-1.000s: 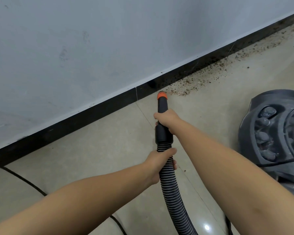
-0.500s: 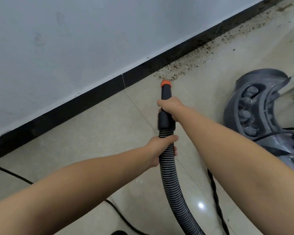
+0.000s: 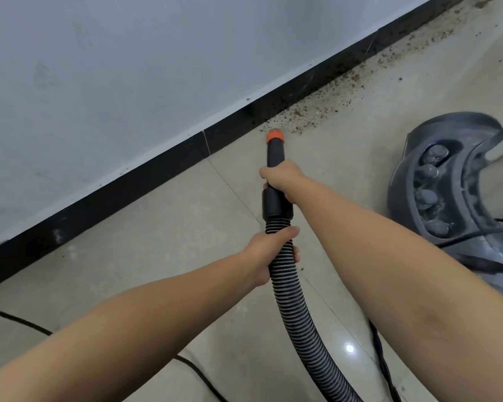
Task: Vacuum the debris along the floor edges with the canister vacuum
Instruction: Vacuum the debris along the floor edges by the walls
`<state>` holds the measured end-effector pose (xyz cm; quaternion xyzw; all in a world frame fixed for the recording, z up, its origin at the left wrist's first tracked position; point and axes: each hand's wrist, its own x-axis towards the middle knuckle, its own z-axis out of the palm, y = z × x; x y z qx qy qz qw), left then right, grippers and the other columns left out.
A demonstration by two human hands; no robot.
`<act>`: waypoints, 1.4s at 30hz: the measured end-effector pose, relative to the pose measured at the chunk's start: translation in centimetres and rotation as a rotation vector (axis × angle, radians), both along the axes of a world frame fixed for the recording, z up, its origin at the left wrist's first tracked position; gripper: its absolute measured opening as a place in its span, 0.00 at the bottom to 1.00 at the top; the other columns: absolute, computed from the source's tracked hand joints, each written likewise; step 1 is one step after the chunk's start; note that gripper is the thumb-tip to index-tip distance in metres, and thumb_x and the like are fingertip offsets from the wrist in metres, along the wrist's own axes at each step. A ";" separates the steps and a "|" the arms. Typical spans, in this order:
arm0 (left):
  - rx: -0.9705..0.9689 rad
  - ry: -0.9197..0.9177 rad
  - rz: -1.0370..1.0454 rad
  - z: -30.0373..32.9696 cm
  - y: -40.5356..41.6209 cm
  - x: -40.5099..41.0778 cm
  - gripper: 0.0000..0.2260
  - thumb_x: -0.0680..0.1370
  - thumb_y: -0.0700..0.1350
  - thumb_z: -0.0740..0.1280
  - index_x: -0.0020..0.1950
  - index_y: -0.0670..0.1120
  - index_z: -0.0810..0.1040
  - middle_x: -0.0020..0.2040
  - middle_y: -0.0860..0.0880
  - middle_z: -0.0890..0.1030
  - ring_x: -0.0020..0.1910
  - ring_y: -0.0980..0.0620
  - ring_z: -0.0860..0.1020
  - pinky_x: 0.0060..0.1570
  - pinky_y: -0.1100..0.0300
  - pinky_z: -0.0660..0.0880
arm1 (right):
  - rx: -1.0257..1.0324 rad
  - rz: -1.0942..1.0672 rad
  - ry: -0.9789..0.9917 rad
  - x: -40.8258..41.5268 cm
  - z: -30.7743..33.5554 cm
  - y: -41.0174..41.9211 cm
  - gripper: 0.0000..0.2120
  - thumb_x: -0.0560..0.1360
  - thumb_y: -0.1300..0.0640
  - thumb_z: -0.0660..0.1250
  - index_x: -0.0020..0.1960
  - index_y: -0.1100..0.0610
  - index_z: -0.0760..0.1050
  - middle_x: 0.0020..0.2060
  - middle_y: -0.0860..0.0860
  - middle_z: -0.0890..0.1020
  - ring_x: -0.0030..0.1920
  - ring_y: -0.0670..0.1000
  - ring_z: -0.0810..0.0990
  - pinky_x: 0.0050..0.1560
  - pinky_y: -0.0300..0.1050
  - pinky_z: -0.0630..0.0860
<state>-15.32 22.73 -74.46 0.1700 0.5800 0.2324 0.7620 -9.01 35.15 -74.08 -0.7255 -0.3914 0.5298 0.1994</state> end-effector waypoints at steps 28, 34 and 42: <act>0.027 -0.008 -0.077 -0.5 1.8 2.7 0.09 0.77 0.45 0.69 0.49 0.42 0.72 0.32 0.46 0.78 0.27 0.52 0.77 0.31 0.62 0.76 | 0.027 -0.088 0.026 4.1 -1.1 1.6 0.13 0.74 0.59 0.65 0.56 0.62 0.68 0.41 0.57 0.79 0.41 0.56 0.79 0.48 0.51 0.79; 0.028 0.003 -0.001 -1.5 3.6 0.4 0.08 0.76 0.45 0.69 0.48 0.42 0.73 0.31 0.47 0.78 0.27 0.52 0.78 0.31 0.61 0.77 | 0.050 -0.033 0.059 0.9 -1.7 3.7 0.13 0.73 0.59 0.65 0.55 0.61 0.67 0.44 0.59 0.79 0.44 0.59 0.81 0.52 0.57 0.80; 0.013 0.017 0.034 -1.8 4.8 0.1 0.08 0.76 0.45 0.70 0.47 0.43 0.74 0.32 0.46 0.78 0.28 0.52 0.78 0.33 0.60 0.77 | 0.070 -0.013 0.059 0.5 -2.2 5.0 0.11 0.73 0.59 0.65 0.53 0.60 0.66 0.42 0.58 0.79 0.41 0.57 0.80 0.49 0.54 0.81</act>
